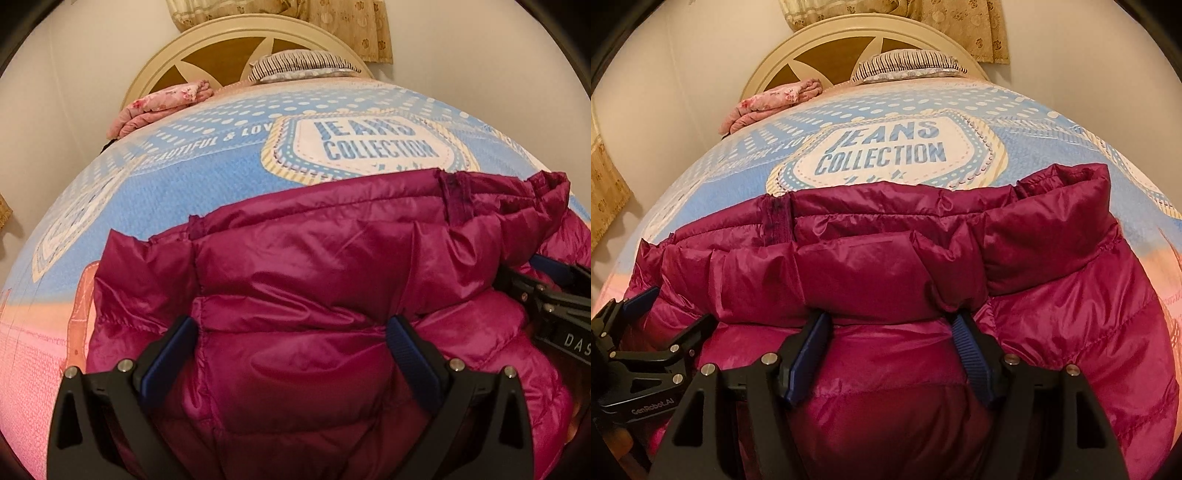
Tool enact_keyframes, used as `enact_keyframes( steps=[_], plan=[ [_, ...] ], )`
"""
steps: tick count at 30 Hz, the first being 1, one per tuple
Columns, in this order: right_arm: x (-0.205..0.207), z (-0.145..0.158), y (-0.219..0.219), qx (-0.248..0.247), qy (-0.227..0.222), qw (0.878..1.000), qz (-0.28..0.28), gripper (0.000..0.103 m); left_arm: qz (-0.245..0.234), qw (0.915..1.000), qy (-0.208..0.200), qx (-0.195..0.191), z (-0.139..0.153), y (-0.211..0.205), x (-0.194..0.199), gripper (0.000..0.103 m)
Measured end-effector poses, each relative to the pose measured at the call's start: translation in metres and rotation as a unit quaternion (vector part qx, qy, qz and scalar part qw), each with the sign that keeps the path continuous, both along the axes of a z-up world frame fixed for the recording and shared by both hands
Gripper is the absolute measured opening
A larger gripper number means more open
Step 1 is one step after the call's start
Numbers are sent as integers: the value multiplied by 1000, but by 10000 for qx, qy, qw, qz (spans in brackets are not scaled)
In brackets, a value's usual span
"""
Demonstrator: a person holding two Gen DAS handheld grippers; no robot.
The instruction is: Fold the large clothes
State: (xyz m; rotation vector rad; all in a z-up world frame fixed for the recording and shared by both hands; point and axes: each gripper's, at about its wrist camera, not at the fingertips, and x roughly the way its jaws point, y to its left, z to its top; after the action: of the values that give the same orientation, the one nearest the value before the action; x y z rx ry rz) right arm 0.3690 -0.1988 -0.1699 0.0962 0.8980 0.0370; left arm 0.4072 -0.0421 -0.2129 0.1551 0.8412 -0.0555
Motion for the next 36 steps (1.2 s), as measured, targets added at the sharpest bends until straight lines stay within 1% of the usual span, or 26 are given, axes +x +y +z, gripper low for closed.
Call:
enact_keyframes(
  steps=[7, 21, 29, 32, 34, 36],
  plan=[
    [1, -1, 4, -178, 77, 9998, 17, 72, -12, 10000, 98, 12, -3, 0, 3, 103],
    [5, -3, 14, -499, 187, 9986, 55, 74, -11, 9999, 128, 6, -5, 1, 5, 103],
    [4, -3, 14, -497, 182, 9986, 53, 74, -18, 9999, 135, -16, -5, 2, 6, 103],
    [-3, 5, 10, -345, 135, 9993, 33, 74, -18, 9999, 129, -32, -6, 1, 6, 103],
    [-20, 18, 12, -448, -58, 9990, -33, 74, -17, 9999, 131, -35, -6, 1, 6, 103],
    [-35, 27, 20, -416, -243, 9988, 106, 74, -16, 9999, 134, -44, -5, 1, 6, 103]
  ],
)
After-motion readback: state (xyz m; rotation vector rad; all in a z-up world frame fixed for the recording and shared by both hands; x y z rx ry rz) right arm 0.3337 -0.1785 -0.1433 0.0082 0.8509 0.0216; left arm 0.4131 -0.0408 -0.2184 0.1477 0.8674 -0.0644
